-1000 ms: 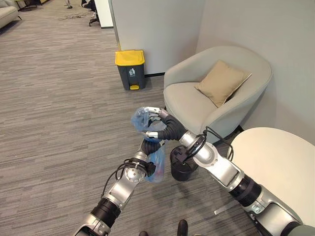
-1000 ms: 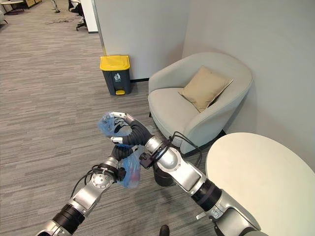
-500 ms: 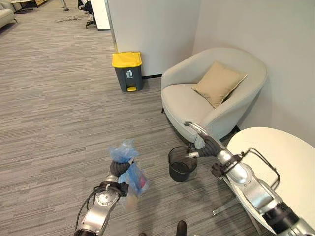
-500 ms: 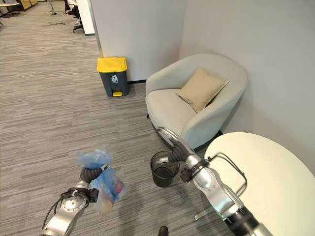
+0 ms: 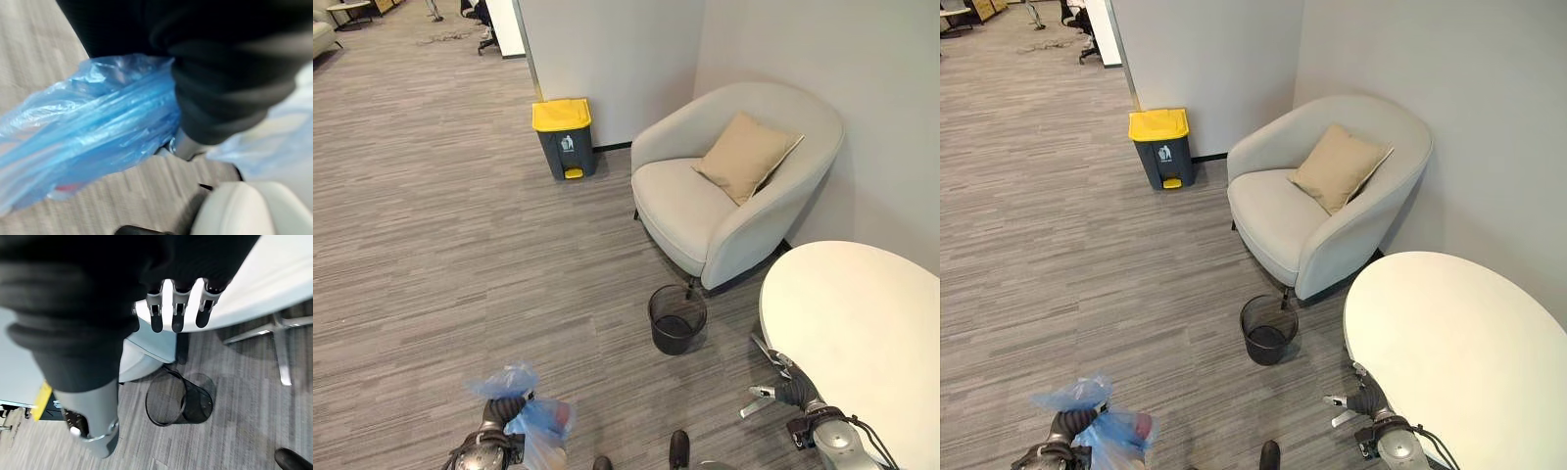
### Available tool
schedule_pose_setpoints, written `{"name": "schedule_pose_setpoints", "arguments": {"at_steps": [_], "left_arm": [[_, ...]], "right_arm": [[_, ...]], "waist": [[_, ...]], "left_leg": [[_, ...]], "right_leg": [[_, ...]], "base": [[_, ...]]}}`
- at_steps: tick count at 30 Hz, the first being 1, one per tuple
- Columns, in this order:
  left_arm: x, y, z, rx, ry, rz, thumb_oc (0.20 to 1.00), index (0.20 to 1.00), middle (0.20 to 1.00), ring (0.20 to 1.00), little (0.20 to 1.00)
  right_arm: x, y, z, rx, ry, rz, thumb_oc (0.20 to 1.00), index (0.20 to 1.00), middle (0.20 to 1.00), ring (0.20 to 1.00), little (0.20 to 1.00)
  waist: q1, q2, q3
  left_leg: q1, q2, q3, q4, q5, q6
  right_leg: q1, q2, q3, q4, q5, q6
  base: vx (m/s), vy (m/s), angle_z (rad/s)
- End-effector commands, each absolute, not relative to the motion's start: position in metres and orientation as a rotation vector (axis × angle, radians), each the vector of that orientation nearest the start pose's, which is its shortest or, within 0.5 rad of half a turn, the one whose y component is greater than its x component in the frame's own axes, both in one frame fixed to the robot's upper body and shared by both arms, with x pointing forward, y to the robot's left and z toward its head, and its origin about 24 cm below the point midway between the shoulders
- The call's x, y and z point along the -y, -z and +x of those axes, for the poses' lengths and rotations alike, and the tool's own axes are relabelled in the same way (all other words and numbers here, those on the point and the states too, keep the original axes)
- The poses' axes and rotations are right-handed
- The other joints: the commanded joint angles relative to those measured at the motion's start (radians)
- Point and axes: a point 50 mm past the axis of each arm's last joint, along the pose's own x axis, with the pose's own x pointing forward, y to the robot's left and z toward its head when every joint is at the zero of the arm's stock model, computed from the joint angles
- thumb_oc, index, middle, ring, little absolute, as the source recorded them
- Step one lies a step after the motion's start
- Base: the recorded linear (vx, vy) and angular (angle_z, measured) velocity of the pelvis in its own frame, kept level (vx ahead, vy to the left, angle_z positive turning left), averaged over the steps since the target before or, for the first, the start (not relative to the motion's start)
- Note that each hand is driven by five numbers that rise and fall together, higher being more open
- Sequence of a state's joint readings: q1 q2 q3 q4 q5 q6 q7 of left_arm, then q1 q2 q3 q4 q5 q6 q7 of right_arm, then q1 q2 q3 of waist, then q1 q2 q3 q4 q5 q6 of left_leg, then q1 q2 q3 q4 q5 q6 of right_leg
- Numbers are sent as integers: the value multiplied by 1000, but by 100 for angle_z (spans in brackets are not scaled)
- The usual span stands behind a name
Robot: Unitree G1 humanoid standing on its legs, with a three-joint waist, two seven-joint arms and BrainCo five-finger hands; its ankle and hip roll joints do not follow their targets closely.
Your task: Gather garbage on tea table into small bin, then transfer packed bag to large trash can.
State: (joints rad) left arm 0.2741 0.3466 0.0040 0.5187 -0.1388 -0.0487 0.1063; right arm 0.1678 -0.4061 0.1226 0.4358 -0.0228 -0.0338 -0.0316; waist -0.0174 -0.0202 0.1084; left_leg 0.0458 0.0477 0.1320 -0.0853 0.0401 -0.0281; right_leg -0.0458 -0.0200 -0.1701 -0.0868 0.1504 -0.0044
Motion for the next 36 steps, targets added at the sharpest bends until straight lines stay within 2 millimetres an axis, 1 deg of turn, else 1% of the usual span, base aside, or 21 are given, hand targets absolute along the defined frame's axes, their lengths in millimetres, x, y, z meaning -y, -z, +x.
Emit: {"name": "schedule_pose_setpoints", "arguments": {"at_steps": [1,2,3,4,5,6,7,8,12,14,18,19,20,21,22,26,30,32,34,35,36], "left_arm": [[-284,68,163,-562,-296,241,200,200,200,200,200],[-284,66,166,-553,-294,240,200,200,200,200,200],[-284,65,169,-548,-293,242,200,200,200,200,200],[-284,64,171,-540,-291,241,200,200,200,200,200],[-284,64,171,-540,-291,241,200,200,200,200,200],[-283,64,171,-537,-291,241,200,200,200,200,200],[-282,63,173,-531,-283,242,200,200,200,200,200],[-282,64,173,-537,-276,249,200,200,200,200,200],[-283,64,174,-545,-267,269,200,200,200,200,200],[-284,63,174,-543,-263,281,200,200,200,200,200],[-289,54,186,-509,-263,311,200,200,200,200,200],[-289,54,186,-508,-263,312,200,200,200,200,200],[-290,51,190,-493,-264,322,200,200,200,200,200],[-291,49,191,-488,-264,324,200,200,200,200,200],[-290,46,195,-469,-258,329,200,200,200,200,200],[-288,45,200,-457,-246,333,200,200,200,200,200],[-285,47,200,-469,-241,330,200,200,200,200,200],[-284,49,198,-478,-237,326,200,200,200,200,200],[-282,51,197,-483,-228,327,200,200,200,200,200],[-282,51,197,-483,-228,327,200,200,200,200,200],[-279,53,197,-490,-213,331,200,200,200,200,200]], "right_arm": [[243,44,208,-428,8,-429,1000,1000,1000,1000,1000],[244,44,209,-428,15,-434,1000,1000,1000,1000,1000],[249,46,208,-444,37,-442,1000,1000,1000,1000,1000],[250,47,207,-451,45,-449,1000,1000,1000,1000,1000],[250,47,207,-451,45,-449,1000,1000,1000,1000,1000],[251,48,206,-458,47,-455,1000,1000,1000,1000,1000],[251,51,205,-475,46,-466,1000,1000,1000,1000,1000],[250,53,204,-485,38,-474,1000,1000,1000,1000,1000],[244,57,206,-496,24,-477,1000,1000,1000,1000,1000],[238,58,210,-494,6,-483,1000,1000,1000,1000,1000],[222,58,218,-472,-24,-458,1000,1000,1000,1000,1000],[222,58,218,-471,-24,-457,1000,1000,1000,1000,1000],[220,57,220,-463,-19,-449,1000,1000,1000,1000,1000],[218,57,220,-459,-20,-442,1000,1000,1000,1000,1000],[218,55,221,-446,-17,-435,1000,1000,1000,1000,1000],[220,51,225,-429,-11,-434,1000,1000,1000,1000,1000],[223,51,224,-436,-1,-443,1000,1000,1000,1000,1000],[225,51,222,-441,2,-447,1000,1000,1000,1000,1000],[227,53,219,-450,4,-452,1000,1000,1000,1000,1000],[227,53,219,-450,4,-452,1000,1000,1000,1000,1000],[229,55,214,-463,9,-450,1000,1000,1000,1000,1000]], "waist": [[7,-41,34],[10,-43,45],[10,-48,59],[8,-49,60],[8,-48,58],[7,-48,60],[6,-50,65],[10,-48,61],[19,-59,69],[29,-64,76],[46,-74,98],[46,-75,98],[45,-76,104],[42,-74,108],[28,-69,117],[16,-62,130],[-3,-62,138],[-11,-61,138],[-30,-64,132],[-30,-63,132],[-44,-64,119]], "left_leg": [[-107,-20,-26,86,-27,-28],[-138,-17,-18,120,-32,-32],[-174,-3,46,160,-39,-36],[-188,9,84,179,-45,-32],[-191,10,83,184,-47,-32],[-195,23,122,199,-56,-28],[-196,42,178,225,-76,-20],[-184,46,170,225,-104,-26],[-195,46,166,244,-120,-19],[-198,34,155,243,-135,-5],[-181,-10,115,219,-161,38],[-181,-12,115,218,-162,39],[-190,-18,115,214,-139,51],[-182,-23,105,209,-140,55],[-154,-37,77,188,-144,60],[-114,-56,52,168,-165,66],[-51,-90,7,164,-219,75],[-27,-98,-9,170,-240,70],[17,-113,-45,170,-270,61],[17,-113,-45,170,-270,61],[56,-118,-75,169,-300,50]], "right_leg": [[50,-39,-18,66,-196,97],[39,-48,-33,70,-196,97],[23,-67,-75,77,-194,97],[13,-76,-96,81,-194,96],[11,-76,-96,82,-195,96],[8,-83,-116,87,-196,96],[9,-97,-159,95,-199,98],[21,-96,-162,98,-216,106],[28,-107,-175,118,-228,111],[21,-121,-171,145,-235,118],[-48,-179,-138,336,-239,146],[-50,-181,-137,340,-240,147],[-80,-179,-126,378,-212,147],[-107,-172,-100,419,-206,148],[-164,-126,-38,448,-205,138],[-222,-111,-21,391,-182,126],[-283,-100,-20,285,-111,142],[-299,-103,-40,237,-93,152],[-336,-102,-60,192,-58,163],[-336,-102,-61,192,-58,163],[-330,-101,-57,177,-56,164]], "base": [[-148,-10,27],[-187,6,41],[-138,25,51],[-95,27,67],[-29,31,80],[11,63,113],[121,93,89],[163,86,76],[83,84,28],[69,200,7],[93,220,12],[3,114,15],[7,96,21],[115,160,19],[199,124,16],[167,54,36],[277,17,25],[322,-23,29],[400,-58,30],[477,-122,57],[528,-163,77]]}}
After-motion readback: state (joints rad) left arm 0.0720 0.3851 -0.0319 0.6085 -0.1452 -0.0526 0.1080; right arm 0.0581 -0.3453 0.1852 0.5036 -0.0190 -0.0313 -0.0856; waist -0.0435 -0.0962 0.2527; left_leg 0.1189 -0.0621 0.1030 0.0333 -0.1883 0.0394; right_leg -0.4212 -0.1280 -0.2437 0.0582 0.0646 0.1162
